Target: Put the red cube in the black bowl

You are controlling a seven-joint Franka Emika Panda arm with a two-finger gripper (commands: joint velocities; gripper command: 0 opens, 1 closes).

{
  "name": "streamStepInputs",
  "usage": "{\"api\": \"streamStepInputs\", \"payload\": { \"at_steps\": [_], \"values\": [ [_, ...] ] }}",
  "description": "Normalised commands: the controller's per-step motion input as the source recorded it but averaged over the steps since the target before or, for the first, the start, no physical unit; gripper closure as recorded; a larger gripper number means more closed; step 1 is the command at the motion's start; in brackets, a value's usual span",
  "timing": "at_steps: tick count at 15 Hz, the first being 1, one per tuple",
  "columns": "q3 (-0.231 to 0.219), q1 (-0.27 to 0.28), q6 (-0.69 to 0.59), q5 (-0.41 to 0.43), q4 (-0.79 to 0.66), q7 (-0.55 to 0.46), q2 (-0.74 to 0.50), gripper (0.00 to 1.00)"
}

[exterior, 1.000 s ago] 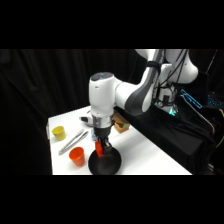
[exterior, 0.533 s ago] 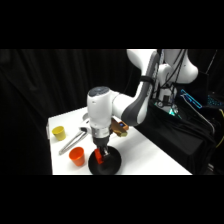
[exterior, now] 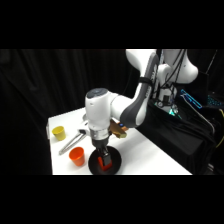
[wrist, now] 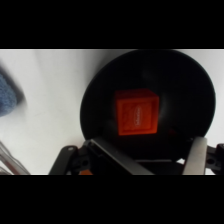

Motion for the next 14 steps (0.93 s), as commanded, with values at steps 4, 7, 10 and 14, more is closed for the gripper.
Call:
{"api": "streamStepInputs", "payload": {
  "at_steps": [4,7,10,14],
  "values": [
    [0.086,-0.078,-0.42,0.202,0.04,-0.22,-0.29,0.00],
    [0.087,-0.086,-0.46,0.199,0.01,-0.21,-0.36,0.00],
    [0.096,-0.082,-0.47,0.186,-0.02,-0.23,-0.37,0.00],
    [0.094,-0.073,-0.36,0.182,-0.06,-0.21,-0.36,0.00]
  ]
}}
